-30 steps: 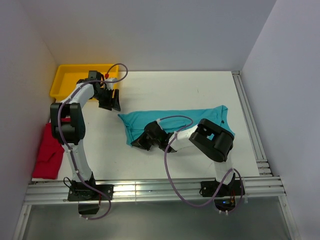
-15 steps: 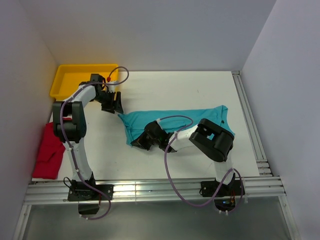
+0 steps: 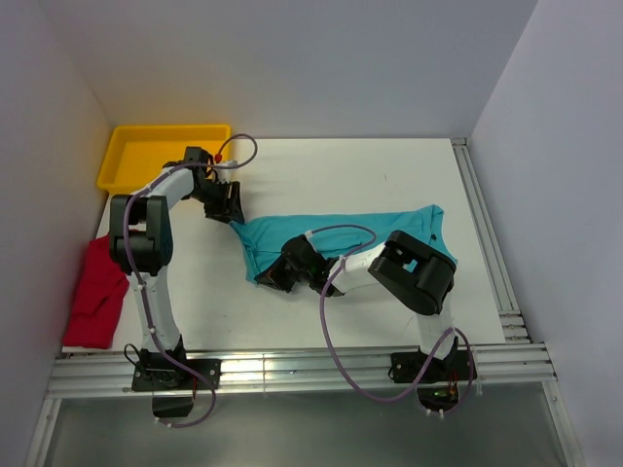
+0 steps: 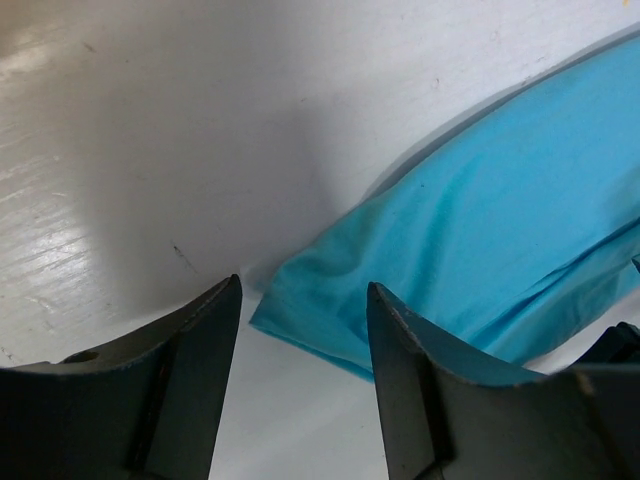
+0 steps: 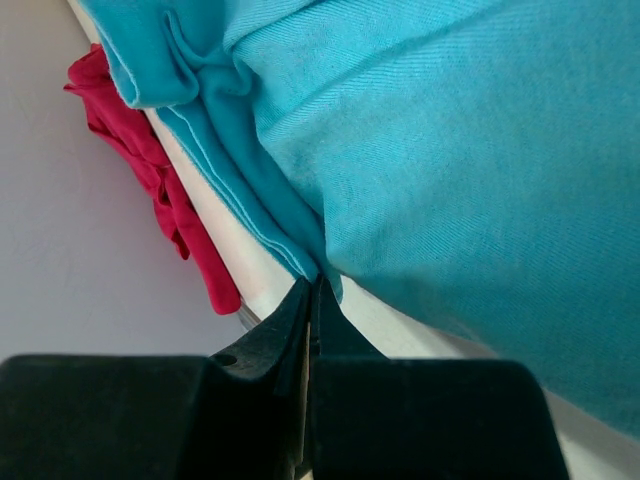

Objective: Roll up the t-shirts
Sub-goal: Roll the tshirt

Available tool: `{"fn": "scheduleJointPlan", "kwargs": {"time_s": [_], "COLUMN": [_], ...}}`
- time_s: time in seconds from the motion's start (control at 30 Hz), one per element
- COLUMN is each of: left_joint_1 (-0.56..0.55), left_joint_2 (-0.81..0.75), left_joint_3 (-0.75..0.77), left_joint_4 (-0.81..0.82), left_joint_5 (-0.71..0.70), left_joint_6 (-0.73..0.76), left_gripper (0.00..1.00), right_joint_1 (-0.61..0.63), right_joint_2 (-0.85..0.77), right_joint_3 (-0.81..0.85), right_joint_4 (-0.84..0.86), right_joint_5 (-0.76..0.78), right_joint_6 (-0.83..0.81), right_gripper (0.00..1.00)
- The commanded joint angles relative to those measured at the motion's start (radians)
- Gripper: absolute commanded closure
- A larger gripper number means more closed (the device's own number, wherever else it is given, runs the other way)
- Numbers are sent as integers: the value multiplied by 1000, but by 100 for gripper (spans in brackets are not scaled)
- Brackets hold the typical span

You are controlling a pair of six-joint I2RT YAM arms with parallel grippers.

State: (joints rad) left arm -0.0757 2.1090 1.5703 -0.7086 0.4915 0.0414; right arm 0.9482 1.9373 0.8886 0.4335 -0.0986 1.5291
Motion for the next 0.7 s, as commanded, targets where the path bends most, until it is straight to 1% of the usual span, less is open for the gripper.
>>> {"fn": "scheduleJointPlan", "kwargs": {"time_s": [0.0, 0.07, 0.1, 0.17, 0.2, 0.27, 0.3, 0.47, 0.67], "left_joint_1": [-7, -9, -12, -13, -18, -22, -29, -56, -88], "left_joint_2": [5, 5, 5, 2, 0, -1, -1, 16, 57], "left_joint_3": [3, 8, 13, 19, 29, 45, 62, 128, 232], "left_joint_4": [23, 18, 17, 11, 6, -11, -15, -58, -124], "left_joint_5": [-2, -2, -2, -10, -13, -21, -25, -65, -137], "left_joint_6": [-12, -12, -11, -9, -8, -5, -5, 2, -3], "left_gripper": [42, 46, 51, 58, 66, 71, 77, 85, 88], "right_joint_1": [-11, -12, -14, -14, -12, -14, -14, -14, -12], "right_joint_2": [-20, -20, -21, -21, -21, -23, -23, -27, -32], "right_joint_3": [-5, -5, -4, -1, 0, 0, 1, 3, 0], "right_joint_4": [11, 11, 8, 5, 5, 5, 2, 2, 10], "right_joint_5": [11, 10, 10, 11, 11, 14, 14, 20, 25], "right_joint_6": [3, 3, 2, 0, 0, 0, -1, -4, -7], "right_gripper": [100, 100, 100, 100, 100, 100, 100, 100, 100]}}
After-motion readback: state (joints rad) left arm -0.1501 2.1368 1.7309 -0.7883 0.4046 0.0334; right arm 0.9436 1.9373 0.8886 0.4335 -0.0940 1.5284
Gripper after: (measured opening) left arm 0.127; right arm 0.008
